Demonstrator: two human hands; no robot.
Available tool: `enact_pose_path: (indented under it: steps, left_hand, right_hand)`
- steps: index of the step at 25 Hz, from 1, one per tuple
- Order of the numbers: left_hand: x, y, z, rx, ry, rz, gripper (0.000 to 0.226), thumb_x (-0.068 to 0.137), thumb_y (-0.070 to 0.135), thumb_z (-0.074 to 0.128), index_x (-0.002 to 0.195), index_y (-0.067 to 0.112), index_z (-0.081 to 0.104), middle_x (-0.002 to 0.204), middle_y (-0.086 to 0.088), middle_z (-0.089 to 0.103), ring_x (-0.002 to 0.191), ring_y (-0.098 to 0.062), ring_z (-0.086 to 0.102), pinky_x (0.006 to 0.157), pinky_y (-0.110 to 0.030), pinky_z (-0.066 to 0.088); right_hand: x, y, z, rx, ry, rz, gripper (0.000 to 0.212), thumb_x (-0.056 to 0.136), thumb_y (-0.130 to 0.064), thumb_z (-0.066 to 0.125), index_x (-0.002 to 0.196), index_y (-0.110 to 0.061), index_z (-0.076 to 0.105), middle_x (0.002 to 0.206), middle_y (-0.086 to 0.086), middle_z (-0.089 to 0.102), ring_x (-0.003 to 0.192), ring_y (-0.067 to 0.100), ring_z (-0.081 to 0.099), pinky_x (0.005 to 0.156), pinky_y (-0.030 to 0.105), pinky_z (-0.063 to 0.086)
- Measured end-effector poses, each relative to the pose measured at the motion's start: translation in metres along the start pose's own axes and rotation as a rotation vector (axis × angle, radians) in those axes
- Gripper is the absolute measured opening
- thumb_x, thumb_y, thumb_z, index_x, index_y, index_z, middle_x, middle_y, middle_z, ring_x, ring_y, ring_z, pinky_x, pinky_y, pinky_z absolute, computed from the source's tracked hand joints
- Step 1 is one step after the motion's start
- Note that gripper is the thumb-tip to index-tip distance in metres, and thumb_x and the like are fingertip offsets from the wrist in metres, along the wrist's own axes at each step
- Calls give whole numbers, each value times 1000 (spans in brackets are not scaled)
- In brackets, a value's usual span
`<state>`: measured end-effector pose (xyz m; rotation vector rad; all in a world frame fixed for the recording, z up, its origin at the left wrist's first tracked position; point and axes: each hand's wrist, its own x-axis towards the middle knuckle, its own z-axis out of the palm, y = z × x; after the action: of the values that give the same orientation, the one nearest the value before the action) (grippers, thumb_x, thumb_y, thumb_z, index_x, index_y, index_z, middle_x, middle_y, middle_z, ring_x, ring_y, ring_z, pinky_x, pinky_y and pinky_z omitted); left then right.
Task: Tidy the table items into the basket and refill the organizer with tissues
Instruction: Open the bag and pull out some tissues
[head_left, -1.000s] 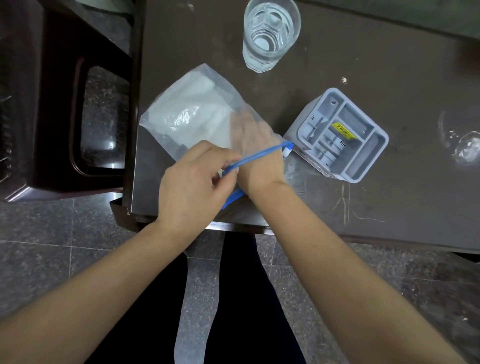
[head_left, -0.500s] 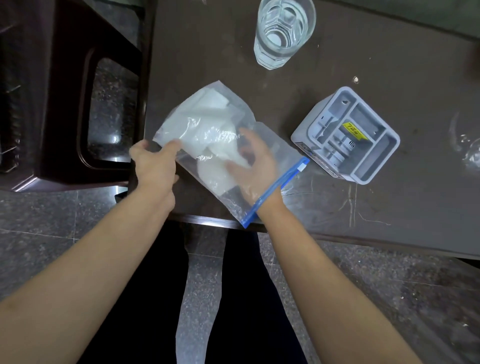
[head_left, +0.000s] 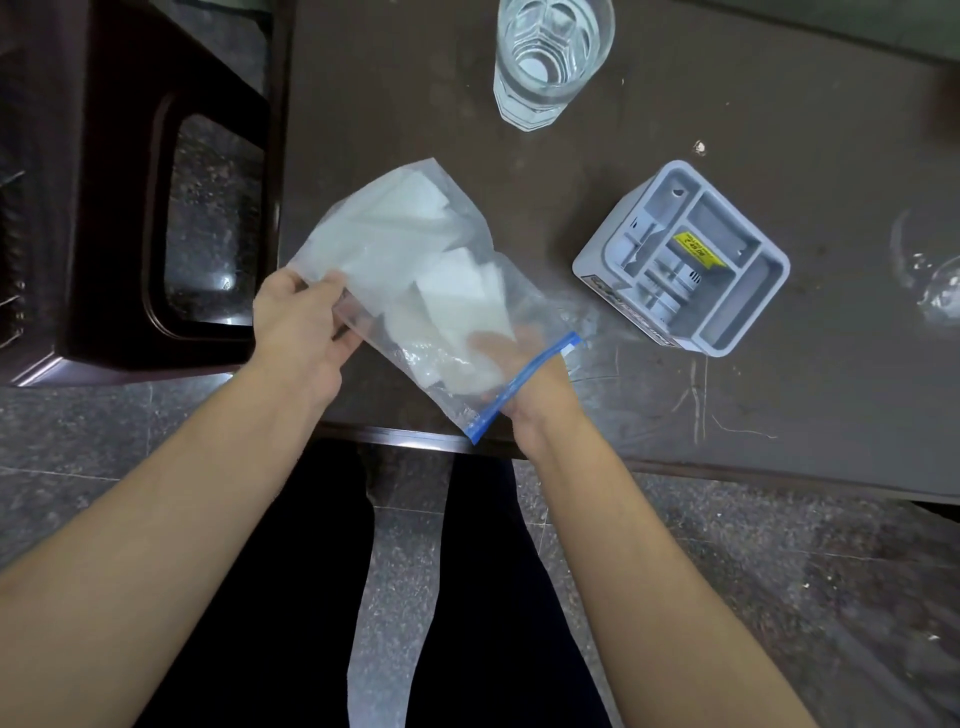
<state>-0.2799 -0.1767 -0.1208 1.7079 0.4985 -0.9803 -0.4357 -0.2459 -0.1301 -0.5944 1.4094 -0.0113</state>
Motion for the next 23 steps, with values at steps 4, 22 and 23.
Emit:
enact_pose_path:
  steps: [4,22,23]
  left_hand:
    - [14,3,-8,-45,66,18,11,94,7,49,91,16,54,91,-2,63,71,-13,62,57,-25,55]
    - [-52,2,46,113,-631,101,31,95,23,49,123,12,56,120,-6,66,113,-25,62,94,-44,52]
    - [-49,2,45,186,-542,166,27,95,16,52,120,13,58,118,-7,67,110,-25,63,95,-46,51]
  right_hand:
    - [-23,11,-30,23,-18,69,14,88,-4,59,99,-12,63,93,5,69,86,20,66,70,30,59]
    - [-29,-58,-21,-156,-10,-383,18,84,1,60,87,-17,63,87,0,67,81,15,64,68,32,55]
    - [-26,-56,-19,-192,10,-432,13,84,-3,64,89,-15,64,88,1,68,81,15,64,68,31,55]
